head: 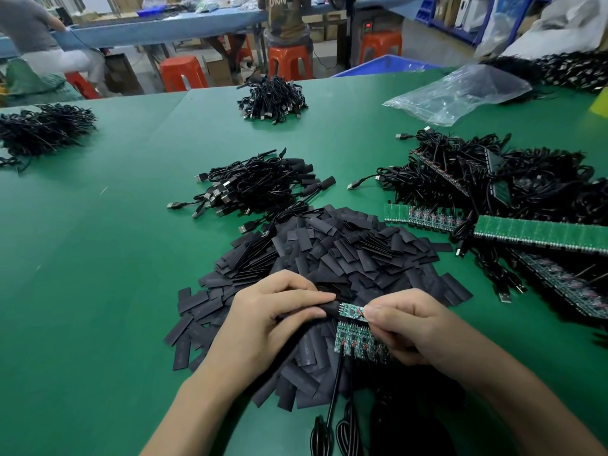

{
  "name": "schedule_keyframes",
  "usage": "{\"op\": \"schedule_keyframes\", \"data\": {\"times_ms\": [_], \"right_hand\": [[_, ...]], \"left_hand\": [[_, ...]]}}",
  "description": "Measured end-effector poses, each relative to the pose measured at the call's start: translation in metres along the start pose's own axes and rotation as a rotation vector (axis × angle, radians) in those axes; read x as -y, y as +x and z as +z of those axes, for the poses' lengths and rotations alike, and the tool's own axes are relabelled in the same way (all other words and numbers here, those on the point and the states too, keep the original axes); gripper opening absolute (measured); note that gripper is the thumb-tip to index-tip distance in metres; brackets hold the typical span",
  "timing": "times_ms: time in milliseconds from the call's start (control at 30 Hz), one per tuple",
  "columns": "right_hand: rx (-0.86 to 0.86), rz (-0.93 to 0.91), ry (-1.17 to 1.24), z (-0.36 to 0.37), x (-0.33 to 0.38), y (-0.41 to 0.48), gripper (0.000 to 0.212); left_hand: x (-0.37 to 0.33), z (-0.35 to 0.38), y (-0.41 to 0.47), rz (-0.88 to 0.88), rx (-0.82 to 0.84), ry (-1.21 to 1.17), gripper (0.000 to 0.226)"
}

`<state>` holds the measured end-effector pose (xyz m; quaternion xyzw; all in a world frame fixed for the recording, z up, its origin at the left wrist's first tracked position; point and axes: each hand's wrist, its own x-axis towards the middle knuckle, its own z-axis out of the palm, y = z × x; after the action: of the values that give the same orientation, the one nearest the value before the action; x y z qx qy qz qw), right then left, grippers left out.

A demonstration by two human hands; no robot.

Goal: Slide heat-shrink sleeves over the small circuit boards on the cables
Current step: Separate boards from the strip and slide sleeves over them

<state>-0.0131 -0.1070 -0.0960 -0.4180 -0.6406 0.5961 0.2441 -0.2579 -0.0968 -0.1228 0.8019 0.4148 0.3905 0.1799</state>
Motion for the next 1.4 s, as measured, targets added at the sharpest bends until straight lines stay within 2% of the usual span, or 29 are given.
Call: {"op": "schedule_keyframes", "data": {"times_ms": [233,467,700,933,1167,1400], "right_hand": [[0.028,0.036,0.088,0.001,0.000,0.001,0.042],[0.031,0.058,0.130,-0.001,0.000,0.001,0.042],[0.025,0.039,0.066,0.000,-0.004,0.002,0.042],[0.029,0.030,-0.054,0.001,-0.006,0.001,0.042],[0.068,0.039,0.100,-0.003,-0.002,-0.001,0.040],[0.076,0.018,0.166,-0.001,-0.003,0.001,0.040]], "left_hand": [[-0.001,0.003,-0.001,0.023,-0.012,0.000,0.023],[-0.001,0.003,0.000,0.038,0.056,-0.032,0.023],[-0.004,0.004,-0.002,0.016,0.052,-0.055,0.026],[-0.011,0.013,-0.003,0.071,0.026,-0.049,0.021],[-0.013,0.015,-0.001,0.106,0.036,-0.030,0.022],[-0.018,0.016,-0.002,0.052,-0.062,-0.138,0.016]]}}
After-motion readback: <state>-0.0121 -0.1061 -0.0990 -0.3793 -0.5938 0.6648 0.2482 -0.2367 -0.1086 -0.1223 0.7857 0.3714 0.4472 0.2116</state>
